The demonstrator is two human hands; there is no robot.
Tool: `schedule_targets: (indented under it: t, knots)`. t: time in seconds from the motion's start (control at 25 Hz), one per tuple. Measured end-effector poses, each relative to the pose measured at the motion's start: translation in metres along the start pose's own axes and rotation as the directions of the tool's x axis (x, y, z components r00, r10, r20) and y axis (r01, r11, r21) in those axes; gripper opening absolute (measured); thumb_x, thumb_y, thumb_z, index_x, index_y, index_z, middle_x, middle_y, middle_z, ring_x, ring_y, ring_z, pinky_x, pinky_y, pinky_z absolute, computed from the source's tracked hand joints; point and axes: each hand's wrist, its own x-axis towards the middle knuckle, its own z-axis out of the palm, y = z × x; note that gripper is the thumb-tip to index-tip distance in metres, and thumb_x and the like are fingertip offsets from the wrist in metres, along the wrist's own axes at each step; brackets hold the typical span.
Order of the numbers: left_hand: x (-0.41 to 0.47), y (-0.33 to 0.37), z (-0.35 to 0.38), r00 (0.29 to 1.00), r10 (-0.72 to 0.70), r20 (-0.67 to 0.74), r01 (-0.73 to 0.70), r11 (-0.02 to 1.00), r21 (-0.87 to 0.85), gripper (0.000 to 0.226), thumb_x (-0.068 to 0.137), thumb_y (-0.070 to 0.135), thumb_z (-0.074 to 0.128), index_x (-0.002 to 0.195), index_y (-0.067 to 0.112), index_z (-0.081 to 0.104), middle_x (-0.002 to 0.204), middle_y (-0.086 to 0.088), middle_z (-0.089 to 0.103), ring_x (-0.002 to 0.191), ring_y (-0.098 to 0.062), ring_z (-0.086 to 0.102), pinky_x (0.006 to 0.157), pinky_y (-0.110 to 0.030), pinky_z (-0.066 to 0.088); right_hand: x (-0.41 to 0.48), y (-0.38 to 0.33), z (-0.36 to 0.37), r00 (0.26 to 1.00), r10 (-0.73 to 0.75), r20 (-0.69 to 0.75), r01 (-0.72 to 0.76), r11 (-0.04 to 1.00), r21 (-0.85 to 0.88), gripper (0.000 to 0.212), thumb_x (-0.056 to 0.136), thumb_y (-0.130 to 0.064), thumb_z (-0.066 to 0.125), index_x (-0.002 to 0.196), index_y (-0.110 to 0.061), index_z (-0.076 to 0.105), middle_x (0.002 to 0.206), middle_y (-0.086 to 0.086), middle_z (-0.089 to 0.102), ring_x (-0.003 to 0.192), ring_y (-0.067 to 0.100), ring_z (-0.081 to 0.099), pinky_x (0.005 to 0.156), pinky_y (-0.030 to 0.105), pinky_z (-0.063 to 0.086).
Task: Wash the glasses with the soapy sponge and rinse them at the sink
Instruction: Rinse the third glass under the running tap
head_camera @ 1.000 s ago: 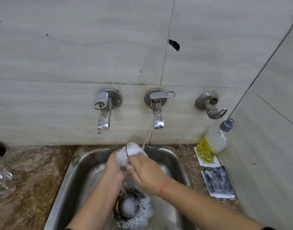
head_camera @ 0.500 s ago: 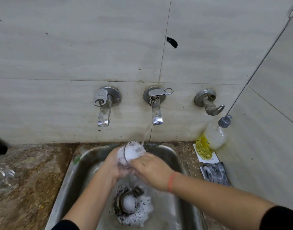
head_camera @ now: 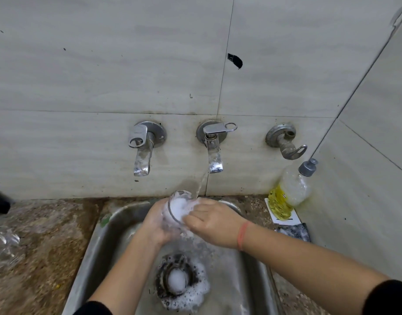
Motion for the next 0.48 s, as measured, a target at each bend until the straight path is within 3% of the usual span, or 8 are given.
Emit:
schedule_targets:
  t: [0.08,0.16,0.2,0.24,0.32,0.36,0.4,0.48]
  knots:
    - [-0.007,-0.005,0.007,0.989,-0.017,0.147,0.038,0.99,-0.139,0.024,0.09,0.018,0.048,0.081,0.005,0.066,0.065,-0.01,0.065,0.054,-0.02,0.064,0.047,-0.024,0.053,0.006,-0.005,0.006,0.961,0.273,-0.041,-0.268,0.958,0.107,0.007,0.084,-0.01,0.055,0.079,-0.008,0.059,0.064,0.006,0.059,0.061,0.025,0.055,0.072,0.036,0.049]
    - [-0.002,-0.017,0.004,0.986,0.078,0.147,-0.041,0.971,-0.237,0.022,0.091,0.016,0.048,0.081,0.003,0.063,0.062,-0.009,0.064,0.053,-0.019,0.064,0.05,-0.023,0.054,0.018,-0.029,0.004,0.805,0.592,0.05,-0.579,0.763,0.288,0.02,0.089,-0.019,0.042,0.086,-0.008,0.059,0.069,0.011,0.061,0.065,0.03,0.057,0.064,0.039,0.048]
    - [0.006,-0.02,0.003,0.982,0.094,0.164,-0.053,0.97,-0.239,0.017,0.089,0.015,0.051,0.084,0.003,0.062,0.064,-0.008,0.064,0.056,-0.019,0.064,0.053,-0.024,0.054,0.016,-0.034,0.005,0.8,0.586,0.127,-0.594,0.746,0.301,0.026,0.091,-0.023,0.037,0.093,-0.009,0.059,0.074,0.01,0.063,0.069,0.029,0.058,0.065,0.039,0.049]
    - [0.005,-0.018,-0.001,0.98,0.08,0.183,-0.042,0.978,-0.203,0.014,0.085,0.014,0.055,0.089,0.003,0.061,0.066,-0.008,0.063,0.059,-0.019,0.063,0.056,-0.026,0.055,0.009,-0.032,0.005,0.863,0.48,0.159,-0.505,0.824,0.257,0.027,0.092,-0.025,0.038,0.1,-0.012,0.06,0.078,0.009,0.065,0.073,0.027,0.059,0.069,0.039,0.05]
    - [0.003,-0.01,-0.003,0.97,-0.078,0.228,0.097,0.992,-0.075,0.016,0.086,0.011,0.052,0.091,-0.002,0.06,0.067,-0.012,0.063,0.058,-0.022,0.064,0.053,-0.031,0.056,-0.005,-0.013,0.0,0.985,0.14,0.103,-0.149,0.985,0.082,0.016,0.091,-0.017,0.051,0.101,-0.011,0.061,0.081,0.005,0.067,0.083,0.024,0.062,0.084,0.037,0.051]
    - [0.003,-0.006,-0.006,0.943,-0.168,0.287,0.19,0.981,-0.049,0.02,0.088,0.01,0.048,0.09,-0.006,0.06,0.069,-0.015,0.063,0.058,-0.025,0.064,0.05,-0.033,0.056,-0.01,0.0,0.0,0.996,0.033,0.079,-0.035,0.999,0.028,0.009,0.089,-0.011,0.055,0.096,-0.01,0.061,0.08,0.005,0.066,0.086,0.025,0.064,0.089,0.036,0.05]
    - [0.0,-0.002,-0.007,0.918,-0.219,0.331,0.244,0.969,-0.038,0.025,0.091,0.013,0.046,0.094,-0.008,0.06,0.074,-0.017,0.063,0.062,-0.027,0.065,0.051,-0.035,0.057,-0.012,0.011,0.001,1.0,-0.001,0.031,0.001,1.0,0.004,0.004,0.087,-0.006,0.058,0.088,-0.009,0.06,0.076,0.006,0.064,0.082,0.026,0.063,0.09,0.035,0.049]
    - [0.003,-0.003,-0.007,0.927,-0.162,0.339,0.213,0.969,-0.121,0.028,0.094,0.018,0.043,0.104,-0.004,0.057,0.083,-0.017,0.064,0.071,-0.025,0.066,0.06,-0.034,0.058,-0.004,0.003,0.005,0.979,0.205,-0.014,-0.204,0.977,0.069,0.007,0.08,-0.004,0.062,0.08,-0.008,0.057,0.069,0.008,0.059,0.07,0.027,0.056,0.083,0.034,0.047]
